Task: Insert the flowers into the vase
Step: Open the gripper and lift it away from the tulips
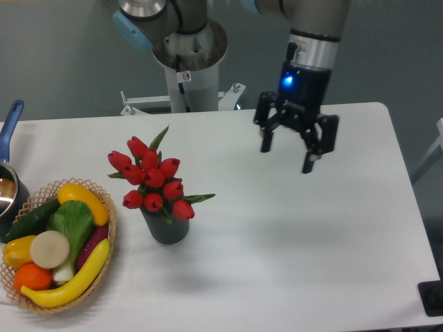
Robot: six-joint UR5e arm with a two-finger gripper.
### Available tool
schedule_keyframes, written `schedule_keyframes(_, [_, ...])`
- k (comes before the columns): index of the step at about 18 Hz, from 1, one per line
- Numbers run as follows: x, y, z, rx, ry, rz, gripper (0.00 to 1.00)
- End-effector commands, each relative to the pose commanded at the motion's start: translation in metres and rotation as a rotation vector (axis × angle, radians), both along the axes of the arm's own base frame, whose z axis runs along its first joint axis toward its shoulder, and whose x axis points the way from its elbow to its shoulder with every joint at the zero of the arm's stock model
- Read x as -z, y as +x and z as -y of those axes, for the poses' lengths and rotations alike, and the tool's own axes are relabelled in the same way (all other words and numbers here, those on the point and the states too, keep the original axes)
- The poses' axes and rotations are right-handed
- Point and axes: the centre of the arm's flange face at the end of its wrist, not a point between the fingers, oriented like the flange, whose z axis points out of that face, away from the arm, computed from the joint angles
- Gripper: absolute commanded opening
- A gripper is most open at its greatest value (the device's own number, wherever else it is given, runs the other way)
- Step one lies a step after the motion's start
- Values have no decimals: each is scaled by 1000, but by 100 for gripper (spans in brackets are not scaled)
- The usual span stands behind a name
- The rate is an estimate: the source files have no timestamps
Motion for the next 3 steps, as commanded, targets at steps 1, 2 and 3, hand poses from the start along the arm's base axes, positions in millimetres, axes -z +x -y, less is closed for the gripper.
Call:
schedule_keyframes(1, [2, -3, 5, 39, -22, -11, 100])
schedule_keyframes(2, [3, -5, 8, 48, -27, -15, 100])
schedule_keyframes(3, [5, -5, 9, 49, -29, -14, 100])
